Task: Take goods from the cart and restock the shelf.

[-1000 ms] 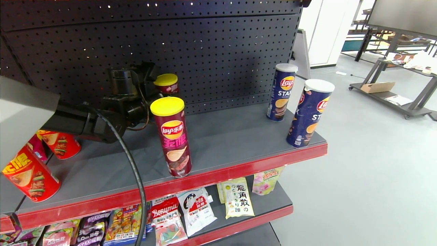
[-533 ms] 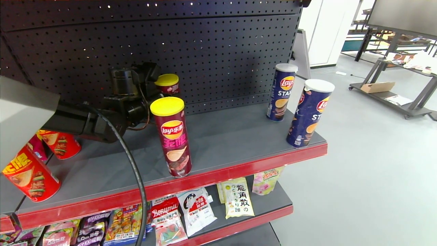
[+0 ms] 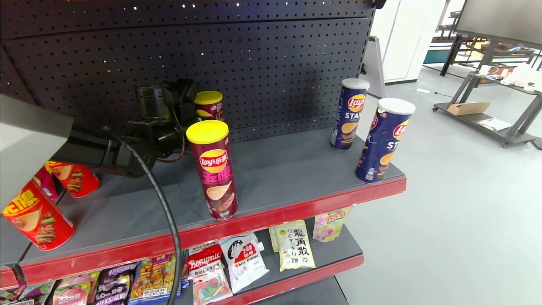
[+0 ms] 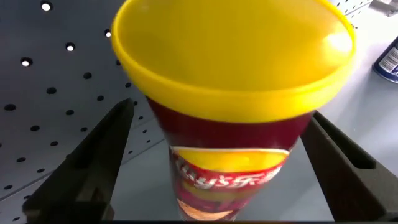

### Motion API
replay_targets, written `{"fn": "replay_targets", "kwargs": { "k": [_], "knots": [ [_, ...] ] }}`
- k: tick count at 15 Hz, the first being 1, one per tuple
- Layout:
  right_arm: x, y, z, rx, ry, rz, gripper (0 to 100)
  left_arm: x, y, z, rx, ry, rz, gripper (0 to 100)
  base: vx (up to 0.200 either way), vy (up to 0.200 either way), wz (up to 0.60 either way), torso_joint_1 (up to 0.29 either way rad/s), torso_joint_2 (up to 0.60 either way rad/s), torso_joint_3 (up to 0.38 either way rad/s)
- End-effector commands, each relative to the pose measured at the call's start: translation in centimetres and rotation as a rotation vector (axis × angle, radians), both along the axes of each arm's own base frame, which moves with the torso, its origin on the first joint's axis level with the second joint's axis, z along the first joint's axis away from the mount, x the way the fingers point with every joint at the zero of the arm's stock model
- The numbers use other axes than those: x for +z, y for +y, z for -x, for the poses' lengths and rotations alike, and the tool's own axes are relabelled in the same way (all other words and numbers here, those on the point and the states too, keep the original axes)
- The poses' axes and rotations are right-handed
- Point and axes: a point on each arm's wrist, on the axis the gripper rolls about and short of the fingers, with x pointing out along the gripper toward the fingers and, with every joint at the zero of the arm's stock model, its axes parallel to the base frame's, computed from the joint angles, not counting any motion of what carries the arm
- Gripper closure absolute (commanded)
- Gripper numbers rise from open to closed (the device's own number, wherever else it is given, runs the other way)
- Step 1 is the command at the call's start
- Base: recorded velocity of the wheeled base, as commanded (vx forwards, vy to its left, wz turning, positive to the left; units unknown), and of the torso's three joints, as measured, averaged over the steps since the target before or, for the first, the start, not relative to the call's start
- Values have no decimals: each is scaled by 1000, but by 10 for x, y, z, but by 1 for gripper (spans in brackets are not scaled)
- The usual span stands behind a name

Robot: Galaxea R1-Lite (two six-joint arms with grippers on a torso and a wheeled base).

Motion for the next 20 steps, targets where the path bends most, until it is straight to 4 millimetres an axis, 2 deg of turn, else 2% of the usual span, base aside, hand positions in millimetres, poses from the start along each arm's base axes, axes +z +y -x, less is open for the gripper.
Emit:
{"fn": "replay_targets", "kwargs": {
  "k": [1, 7, 15, 20],
  "knots": [
    [0, 0, 0, 1, 1, 0, 0, 4, 5, 8, 4, 5, -2, 0, 0, 0, 0, 0, 0, 0],
    [0, 0, 0, 1, 1, 0, 0, 6, 21, 37, -14, 94, -16, 0, 0, 0, 0, 0, 0, 0],
    [0, 0, 0, 1, 1, 0, 0, -15, 31, 66, -6, 193, -37, 0, 0, 0, 0, 0, 0, 0],
    [0, 0, 0, 1, 1, 0, 0, -16, 53, 96, 43, 258, -49, 0, 0, 0, 0, 0, 0, 0]
  ]
}}
